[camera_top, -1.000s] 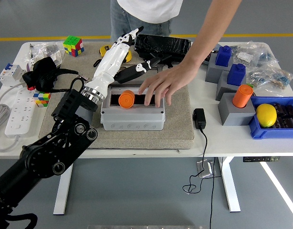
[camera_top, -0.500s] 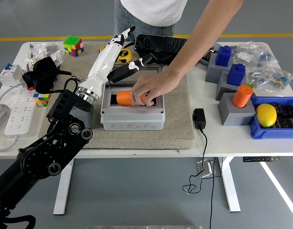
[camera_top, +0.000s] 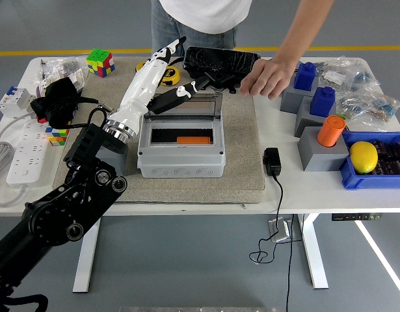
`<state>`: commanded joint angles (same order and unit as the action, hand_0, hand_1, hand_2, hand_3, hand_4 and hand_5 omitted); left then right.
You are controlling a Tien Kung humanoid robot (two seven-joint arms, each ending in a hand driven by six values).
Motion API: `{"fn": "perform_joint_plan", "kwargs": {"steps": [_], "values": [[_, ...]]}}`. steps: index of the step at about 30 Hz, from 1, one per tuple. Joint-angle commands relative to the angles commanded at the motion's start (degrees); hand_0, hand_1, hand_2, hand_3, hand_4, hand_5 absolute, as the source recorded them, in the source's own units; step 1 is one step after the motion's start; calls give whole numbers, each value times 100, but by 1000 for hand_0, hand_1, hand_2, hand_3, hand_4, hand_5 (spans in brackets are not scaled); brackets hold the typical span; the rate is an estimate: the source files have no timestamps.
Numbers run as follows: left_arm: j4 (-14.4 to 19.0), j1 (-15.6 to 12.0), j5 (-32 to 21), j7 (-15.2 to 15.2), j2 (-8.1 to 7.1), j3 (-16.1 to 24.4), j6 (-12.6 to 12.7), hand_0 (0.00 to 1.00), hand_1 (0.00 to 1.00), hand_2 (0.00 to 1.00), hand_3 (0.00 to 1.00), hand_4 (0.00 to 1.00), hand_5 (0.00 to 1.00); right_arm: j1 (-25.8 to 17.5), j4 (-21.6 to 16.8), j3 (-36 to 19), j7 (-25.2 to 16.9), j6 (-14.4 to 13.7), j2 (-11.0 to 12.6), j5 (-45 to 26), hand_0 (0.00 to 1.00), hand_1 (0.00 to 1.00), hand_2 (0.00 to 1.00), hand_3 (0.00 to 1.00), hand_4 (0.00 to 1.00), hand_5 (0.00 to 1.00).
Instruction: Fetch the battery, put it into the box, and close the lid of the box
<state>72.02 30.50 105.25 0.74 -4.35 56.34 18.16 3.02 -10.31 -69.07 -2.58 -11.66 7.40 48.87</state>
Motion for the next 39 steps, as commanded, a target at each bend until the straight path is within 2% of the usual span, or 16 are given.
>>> {"fn": "perform_joint_plan", "kwargs": {"steps": [3,5,12,14,16,17,23,24,31,39], "values": [[-44,15,151,194,-26,-36,-158,998,998,998,998,998,998,1,0,1,-1,-1,-8,3,882,802,746,775,998,998],[-46,14,234,405,-48,-61,-352,998,998,998,998,998,998,5,0,15,-11,-1,-10,-21,882,802,746,775,998,998],[-1,-3,506,1233,-130,-92,-1301,998,998,985,998,998,998,-6,0,-60,7,-3,-6,37,881,802,746,775,998,998],[47,-11,584,1343,-147,-93,-1397,998,998,985,998,998,998,-10,0,-86,11,-3,-6,56,881,802,746,775,998,998],[112,-14,655,1408,-168,-88,-1425,998,998,985,998,998,998,-7,0,-75,4,0,-8,43,881,802,746,775,998,998],[142,-16,685,1425,-177,-82,-1427,998,936,934,998,998,998,-5,0,-62,-1,0,-8,31,881,802,746,775,998,998],[268,-18,770,1421,-215,-70,-1322,998,936,934,998,998,998,7,0,-53,-11,0,-10,10,881,801,746,775,998,998],[279,-15,788,1429,-219,-70,-1312,998,690,872,971,998,998,8,0,-61,-10,0,-9,15,881,801,746,775,998,998],[362,107,850,1562,-354,-95,-1396,998,672,861,968,998,998,29,0,-98,-14,-3,11,27,881,801,745,775,998,998],[375,281,747,1682,-641,-281,-1564,998,659,852,961,998,998,49,0,-151,-15,-5,32,50,880,800,745,775,998,998]]}}
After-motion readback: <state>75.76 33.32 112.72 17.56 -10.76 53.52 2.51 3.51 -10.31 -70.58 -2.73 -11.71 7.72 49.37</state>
